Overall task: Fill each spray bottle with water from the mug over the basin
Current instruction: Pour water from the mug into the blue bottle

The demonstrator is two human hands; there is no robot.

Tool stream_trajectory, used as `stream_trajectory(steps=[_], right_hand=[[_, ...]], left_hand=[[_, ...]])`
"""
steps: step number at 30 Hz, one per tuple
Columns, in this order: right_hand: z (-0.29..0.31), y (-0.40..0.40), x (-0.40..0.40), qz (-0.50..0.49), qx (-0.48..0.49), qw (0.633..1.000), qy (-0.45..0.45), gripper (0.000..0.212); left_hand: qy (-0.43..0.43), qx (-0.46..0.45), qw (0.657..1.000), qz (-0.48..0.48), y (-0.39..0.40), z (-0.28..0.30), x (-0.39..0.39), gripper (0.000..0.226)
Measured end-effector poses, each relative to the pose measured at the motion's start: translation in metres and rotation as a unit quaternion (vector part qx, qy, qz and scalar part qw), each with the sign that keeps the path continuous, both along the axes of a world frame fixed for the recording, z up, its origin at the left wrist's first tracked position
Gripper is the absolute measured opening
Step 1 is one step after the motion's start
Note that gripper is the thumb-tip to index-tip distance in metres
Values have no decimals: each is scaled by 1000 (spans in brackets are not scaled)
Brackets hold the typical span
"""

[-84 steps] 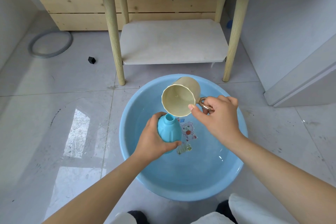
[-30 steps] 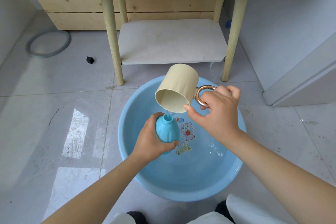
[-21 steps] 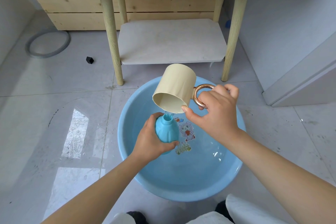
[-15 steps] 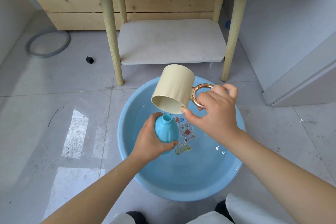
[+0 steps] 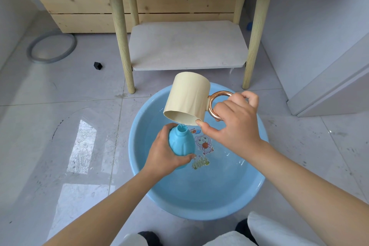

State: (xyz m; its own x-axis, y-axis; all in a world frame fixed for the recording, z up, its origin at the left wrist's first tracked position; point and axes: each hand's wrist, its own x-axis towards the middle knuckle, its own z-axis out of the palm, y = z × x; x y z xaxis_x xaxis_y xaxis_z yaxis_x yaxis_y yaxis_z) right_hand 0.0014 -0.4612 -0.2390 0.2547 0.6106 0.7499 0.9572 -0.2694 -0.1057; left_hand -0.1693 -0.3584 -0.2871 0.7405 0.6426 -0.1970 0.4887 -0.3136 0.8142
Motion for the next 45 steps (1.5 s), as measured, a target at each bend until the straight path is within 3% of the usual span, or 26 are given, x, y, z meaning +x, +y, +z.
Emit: stream_trajectory(steps=[6,12,15,20,24,32,39,45], right_hand=[[1,0,-2,-11,-3,1000,28,47],[-5,-3,-1,-60,-22,973,222,48],[-16,-6,6,-109,-42,955,274,48],[-43,-19,23,-172,-194,951,169,43],[-59,-26,26,-195,-357,910,76,45],[-73,-29,21,-167,-482,859,44,39],[-58,-26,16,-190,-376,865,274,40],[-39,-21,20,-213,-280,769,533,56]], left_hand=[[-5,-4,1000,3,1,-1,-1,82],[-15,-9,1000,13,1,-2,-2,81],[-21,-18,999,22,1,-2,-4,82],[-26,-19,999,16,2,0,-7,94],[-14,-1,1000,6,0,-2,-7,87],[-13,-8,999,33,3,-3,-5,82],[-14,-5,999,36,3,-4,-5,79],[-15,-7,999,33,1,-3,-4,78]])
